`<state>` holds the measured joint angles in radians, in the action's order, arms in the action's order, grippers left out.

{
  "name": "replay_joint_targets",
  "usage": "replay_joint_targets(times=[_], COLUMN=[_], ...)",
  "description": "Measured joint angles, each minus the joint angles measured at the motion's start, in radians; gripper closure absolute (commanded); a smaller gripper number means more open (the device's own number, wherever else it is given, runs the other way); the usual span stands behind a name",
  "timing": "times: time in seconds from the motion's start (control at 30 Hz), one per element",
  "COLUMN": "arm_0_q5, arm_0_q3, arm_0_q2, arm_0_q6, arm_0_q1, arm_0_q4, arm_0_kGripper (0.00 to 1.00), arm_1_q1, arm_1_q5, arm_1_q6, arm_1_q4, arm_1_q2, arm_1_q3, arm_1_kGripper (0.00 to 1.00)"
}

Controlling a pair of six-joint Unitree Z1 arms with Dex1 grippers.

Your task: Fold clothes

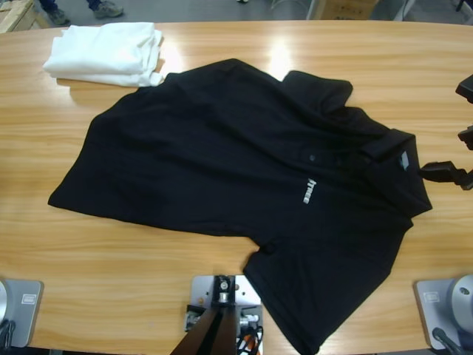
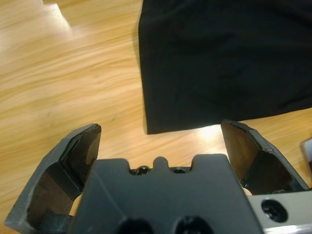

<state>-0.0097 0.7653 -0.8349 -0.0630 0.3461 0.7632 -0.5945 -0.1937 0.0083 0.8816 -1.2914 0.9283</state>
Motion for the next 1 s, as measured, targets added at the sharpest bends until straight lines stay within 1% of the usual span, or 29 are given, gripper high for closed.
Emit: replay_joint_targets(times=[0.3, 0.33, 0.4, 0.6, 0.63, 0.7, 0.8, 0.87, 0.93, 1.0], arm_0_q5=[0.0, 0.0, 0.0, -0.002, -0.005, -0.006, 0.005, 0.042, 0.075, 0.088], arm_0_q3=[0.0, 0.0, 0.0, 0.004, 0.007, 0.023, 0.043, 0.054, 0.064, 0.089], arm_0_q2=[-0.001, -0.001, -0.001, -0.027, -0.038, -0.051, -0.094, -0.137, -0.18, -0.244], arm_0_q6=[0.0, 0.0, 0.0, 0.0, -0.006, -0.042, -0.103, -0.15, -0.209, -0.302], arm_0_q1=[0.0, 0.0, 0.0, 0.007, 0.021, 0.087, 0.218, 0.275, 0.299, 0.329], arm_0_q4=[0.0, 0.0, 0.0, 0.003, 0.003, 0.003, 0.003, 0.003, 0.003, 0.001], arm_0_kGripper=[0.055, 0.05, 0.003, 0.0, 0.0, 0.0, 0.0, 0.0, 0.0, 0.0], arm_1_q1=[0.0, 0.0, 0.0, 0.0, 0.0, -0.006, -0.026, -0.028, -0.029, -0.029], arm_1_q5=[0.0, 0.0, 0.0, 0.017, 0.034, 0.062, 0.057, 0.045, 0.042, 0.042], arm_1_q6=[0.0, 0.0, 0.0, 0.017, 0.019, 0.028, 0.063, 0.071, 0.071, 0.071], arm_1_q4=[0.0, 0.0, 0.0, 0.038, 0.045, 0.046, 0.031, 0.015, 0.007, 0.006], arm_1_q2=[-0.002, -0.002, -0.002, -0.01, -0.013, -0.015, -0.053, -0.081, -0.125, -0.188], arm_1_q3=[0.0, 0.0, 0.0, 0.008, 0.009, 0.01, 0.024, 0.055, 0.102, 0.156], arm_1_kGripper=[0.018, 0.018, 0.018, 0.0, 0.0, 0.0, 0.0, 0.0, 0.0, 0.0])
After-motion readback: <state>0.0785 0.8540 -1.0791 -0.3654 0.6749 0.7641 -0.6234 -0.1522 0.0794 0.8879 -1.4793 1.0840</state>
